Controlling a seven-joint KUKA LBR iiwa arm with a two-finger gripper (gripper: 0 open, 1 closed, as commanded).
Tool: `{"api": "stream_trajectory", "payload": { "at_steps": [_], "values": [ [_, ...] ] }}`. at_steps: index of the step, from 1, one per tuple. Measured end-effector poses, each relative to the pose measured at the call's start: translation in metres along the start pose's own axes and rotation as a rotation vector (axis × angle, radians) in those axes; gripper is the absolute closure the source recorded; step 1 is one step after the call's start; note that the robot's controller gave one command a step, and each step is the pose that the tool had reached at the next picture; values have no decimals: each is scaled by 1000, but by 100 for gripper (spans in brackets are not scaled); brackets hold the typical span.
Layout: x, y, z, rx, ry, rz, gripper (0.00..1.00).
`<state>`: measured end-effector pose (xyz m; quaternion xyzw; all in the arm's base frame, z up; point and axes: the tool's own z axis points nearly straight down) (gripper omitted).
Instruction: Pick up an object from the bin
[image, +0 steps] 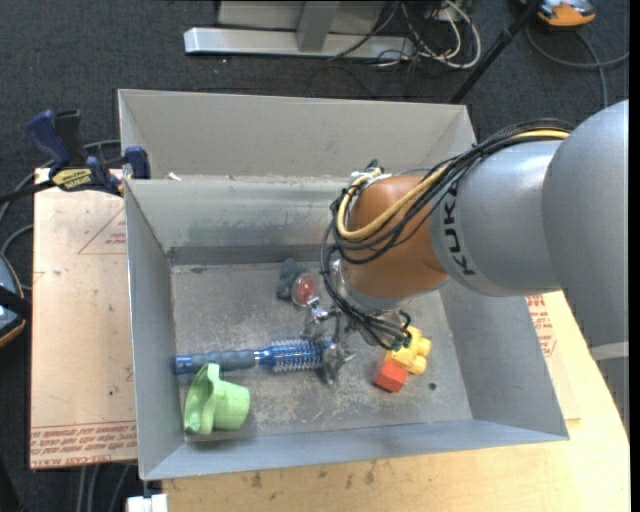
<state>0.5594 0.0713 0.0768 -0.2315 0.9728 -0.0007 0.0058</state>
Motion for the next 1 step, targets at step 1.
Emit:
{"api": "stream_trajectory", "payload": {
  "at_steps": [1],
  "values": [
    [14, -30, -179, 0, 1, -148, 100]
  ]
}}
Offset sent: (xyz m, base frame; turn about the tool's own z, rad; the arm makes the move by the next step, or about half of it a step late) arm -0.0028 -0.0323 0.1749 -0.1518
